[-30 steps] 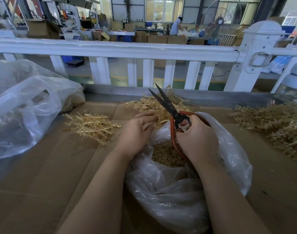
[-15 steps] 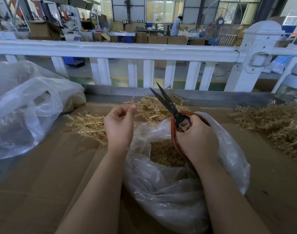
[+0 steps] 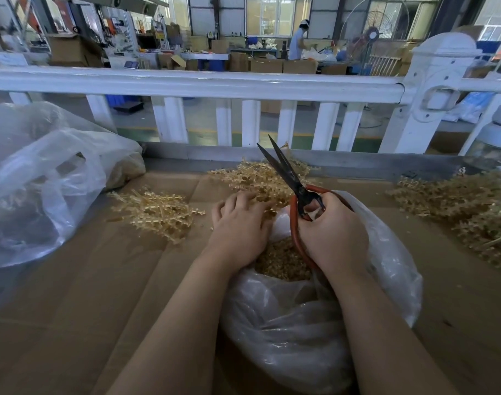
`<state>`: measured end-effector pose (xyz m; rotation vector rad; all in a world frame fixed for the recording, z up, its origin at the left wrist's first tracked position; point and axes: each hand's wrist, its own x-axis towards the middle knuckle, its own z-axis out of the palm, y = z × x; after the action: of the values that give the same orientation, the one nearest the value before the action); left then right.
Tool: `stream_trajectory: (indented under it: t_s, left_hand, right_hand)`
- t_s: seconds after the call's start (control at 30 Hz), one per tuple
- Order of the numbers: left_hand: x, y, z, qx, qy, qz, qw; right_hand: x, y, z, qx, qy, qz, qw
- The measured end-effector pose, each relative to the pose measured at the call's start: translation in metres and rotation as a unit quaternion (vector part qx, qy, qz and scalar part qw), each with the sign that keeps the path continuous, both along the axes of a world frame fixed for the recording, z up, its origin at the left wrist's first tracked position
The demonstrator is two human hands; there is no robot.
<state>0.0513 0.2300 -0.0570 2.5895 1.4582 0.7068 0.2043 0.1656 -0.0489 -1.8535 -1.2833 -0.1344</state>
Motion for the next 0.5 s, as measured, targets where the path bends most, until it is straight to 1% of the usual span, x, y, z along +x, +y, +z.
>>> stream_trajectory:
  t_s: [0.07,0.13,0.2,0.27,0.37,0.5]
  left_hand:
    - [0.000,0.002,-0.001,-0.020,0.005,0.005,1.000]
    - [-0.002,0.003,-0.001,-0.024,-0.021,-0.004,0.999]
    - [-0.003,0.002,0.000,-0.034,-0.076,-0.010,0.997]
    - [-0.004,0.000,0.004,-0.063,-0.157,-0.006,0.986]
    - [-0.002,-0.004,0.016,-0.107,-0.294,-0.002,0.950]
    - [-0.005,-0.011,0.028,-0.146,-0.440,-0.004,0.886]
  right_hand:
    - [-0.001,-0.001,0.000,0.005,-0.001,0.003,1.000]
    - [-0.001,-0.001,0.001,0.004,0.004,0.008,1.000]
    - [-0.001,-0.001,0.001,0.000,0.007,0.010,1.000]
    - [-0.001,-0.001,0.001,-0.006,0.005,0.006,1.000]
    - [-0.002,-0.001,0.003,-0.008,0.006,0.002,1.000]
    - [-0.003,-0.002,0.004,-0.007,0.010,0.006,1.000]
